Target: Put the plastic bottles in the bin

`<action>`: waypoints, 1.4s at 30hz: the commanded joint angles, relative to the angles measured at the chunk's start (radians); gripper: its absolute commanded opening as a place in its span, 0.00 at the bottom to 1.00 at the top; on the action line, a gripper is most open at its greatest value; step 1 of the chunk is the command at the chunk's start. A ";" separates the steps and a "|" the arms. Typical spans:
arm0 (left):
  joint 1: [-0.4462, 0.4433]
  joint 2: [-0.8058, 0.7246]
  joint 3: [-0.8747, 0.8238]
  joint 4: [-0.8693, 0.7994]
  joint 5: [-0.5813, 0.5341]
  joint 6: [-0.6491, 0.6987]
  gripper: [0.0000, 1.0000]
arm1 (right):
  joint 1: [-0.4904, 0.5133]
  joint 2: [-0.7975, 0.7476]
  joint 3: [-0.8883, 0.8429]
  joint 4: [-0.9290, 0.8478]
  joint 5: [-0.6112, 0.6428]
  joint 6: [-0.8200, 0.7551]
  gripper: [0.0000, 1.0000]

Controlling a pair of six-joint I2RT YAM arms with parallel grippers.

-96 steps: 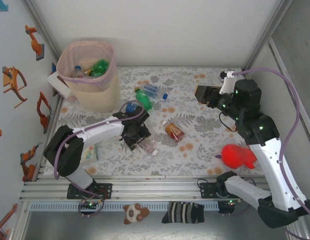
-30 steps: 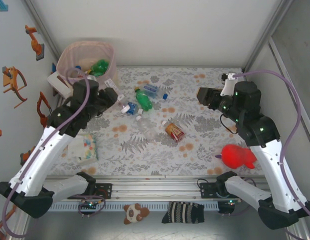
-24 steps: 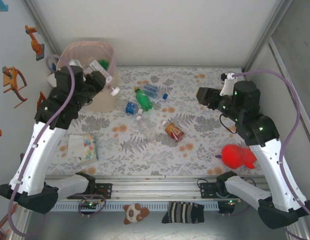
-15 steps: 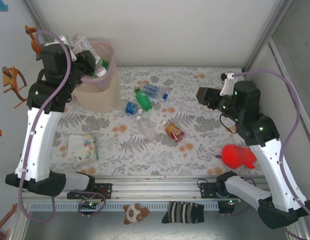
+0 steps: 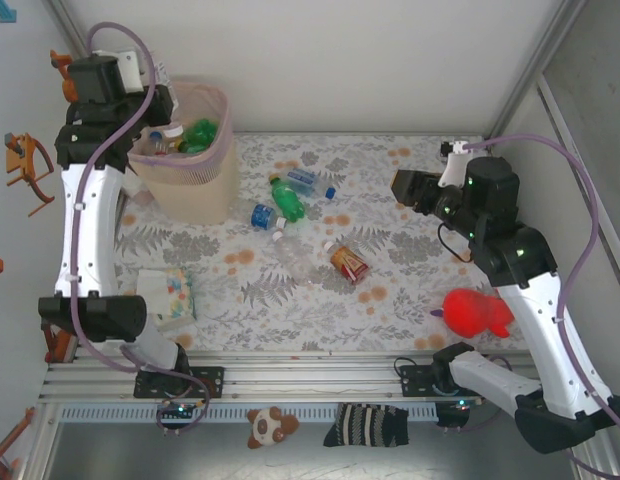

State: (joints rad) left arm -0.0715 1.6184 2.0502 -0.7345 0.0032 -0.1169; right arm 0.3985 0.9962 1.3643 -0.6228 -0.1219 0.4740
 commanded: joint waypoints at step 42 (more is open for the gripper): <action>0.061 0.232 0.217 -0.360 0.097 0.065 0.63 | 0.007 0.001 0.024 0.031 0.002 -0.009 0.56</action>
State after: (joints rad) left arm -0.0124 1.8816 2.2360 -1.0695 0.0257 -0.0410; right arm 0.3985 1.0138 1.3701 -0.6151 -0.1257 0.4732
